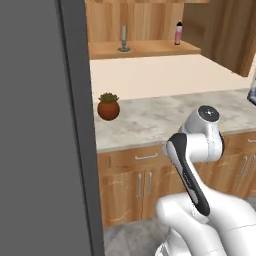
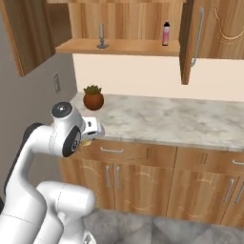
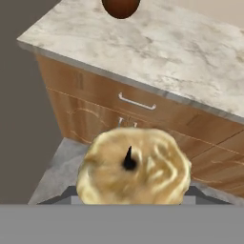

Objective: Pick the candle and candle from the dining table and place them in the open cabinet. Close the cabinet after placing the objects.

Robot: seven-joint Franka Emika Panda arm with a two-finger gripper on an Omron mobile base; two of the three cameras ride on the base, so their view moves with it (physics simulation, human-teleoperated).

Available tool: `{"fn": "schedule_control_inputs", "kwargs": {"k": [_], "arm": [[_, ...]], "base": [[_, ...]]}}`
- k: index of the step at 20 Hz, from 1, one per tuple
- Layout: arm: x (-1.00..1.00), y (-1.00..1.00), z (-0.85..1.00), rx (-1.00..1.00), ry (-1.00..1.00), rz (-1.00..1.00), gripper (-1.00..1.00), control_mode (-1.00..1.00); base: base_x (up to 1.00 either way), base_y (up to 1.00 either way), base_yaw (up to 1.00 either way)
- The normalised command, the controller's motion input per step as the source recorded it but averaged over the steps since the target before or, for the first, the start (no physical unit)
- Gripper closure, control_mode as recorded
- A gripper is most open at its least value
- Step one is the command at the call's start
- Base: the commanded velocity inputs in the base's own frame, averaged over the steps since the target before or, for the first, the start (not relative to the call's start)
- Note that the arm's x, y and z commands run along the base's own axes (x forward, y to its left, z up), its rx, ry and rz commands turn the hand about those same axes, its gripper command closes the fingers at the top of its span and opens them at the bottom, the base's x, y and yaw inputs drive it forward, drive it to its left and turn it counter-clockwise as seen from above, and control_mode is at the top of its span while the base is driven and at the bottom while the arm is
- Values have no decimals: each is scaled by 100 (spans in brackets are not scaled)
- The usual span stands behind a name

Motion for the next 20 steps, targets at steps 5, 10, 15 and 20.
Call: {"fn": "schedule_control_inputs", "kwargs": {"k": [5, 10, 15, 20], "arm": [[0, 0, 0, 0, 0, 0, 100, 100], [0, 0, 0, 0, 0, 0, 100, 100], [0, 0, 0, 0, 0, 0, 100, 100], [0, 0, 0, 0, 0, 0, 100, 100]], "base": [[66, 20, -16], [68, 6, -6], [61, -1, 2], [57, -11, 0]]}}
